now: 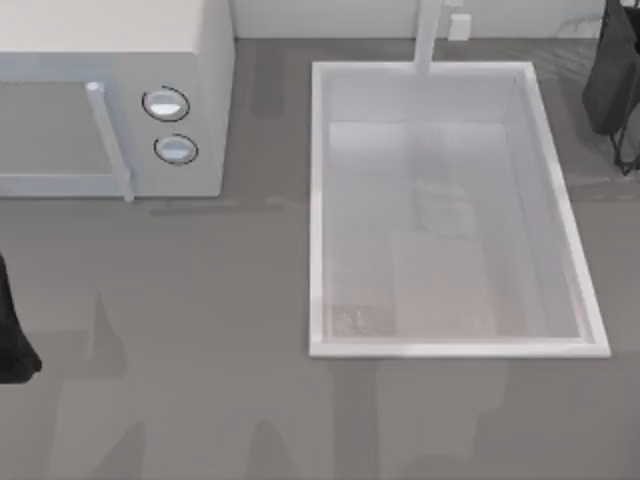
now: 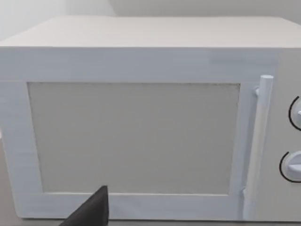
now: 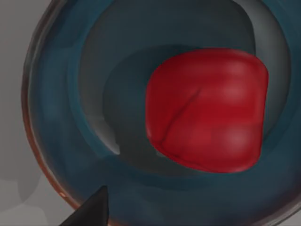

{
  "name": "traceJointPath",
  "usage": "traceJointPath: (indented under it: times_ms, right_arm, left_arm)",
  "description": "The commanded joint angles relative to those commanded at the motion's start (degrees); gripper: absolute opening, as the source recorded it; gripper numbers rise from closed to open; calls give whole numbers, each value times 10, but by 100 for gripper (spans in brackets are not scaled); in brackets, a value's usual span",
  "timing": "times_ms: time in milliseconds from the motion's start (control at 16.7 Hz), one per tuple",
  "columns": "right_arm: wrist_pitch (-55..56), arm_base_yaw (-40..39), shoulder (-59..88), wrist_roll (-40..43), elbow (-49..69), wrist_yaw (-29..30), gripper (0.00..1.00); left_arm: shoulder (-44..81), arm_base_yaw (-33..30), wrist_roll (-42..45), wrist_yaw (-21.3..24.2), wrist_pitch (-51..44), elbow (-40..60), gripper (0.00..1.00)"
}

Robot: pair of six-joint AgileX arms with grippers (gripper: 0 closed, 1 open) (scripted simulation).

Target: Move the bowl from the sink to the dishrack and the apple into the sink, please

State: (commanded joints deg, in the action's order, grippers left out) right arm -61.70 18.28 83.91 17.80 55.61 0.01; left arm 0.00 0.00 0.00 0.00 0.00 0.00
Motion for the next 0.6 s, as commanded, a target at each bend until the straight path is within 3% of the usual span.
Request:
traceJointPath:
  times_ms: [300,600]
  right_arm:
    - [43,-3,18,-1,-27,1,100]
    - [193,-2,81,-4,-101,1,100]
  left_arm:
    - [0,0,0,0,0,0,100]
    - [0,0,0,0,0,0,100]
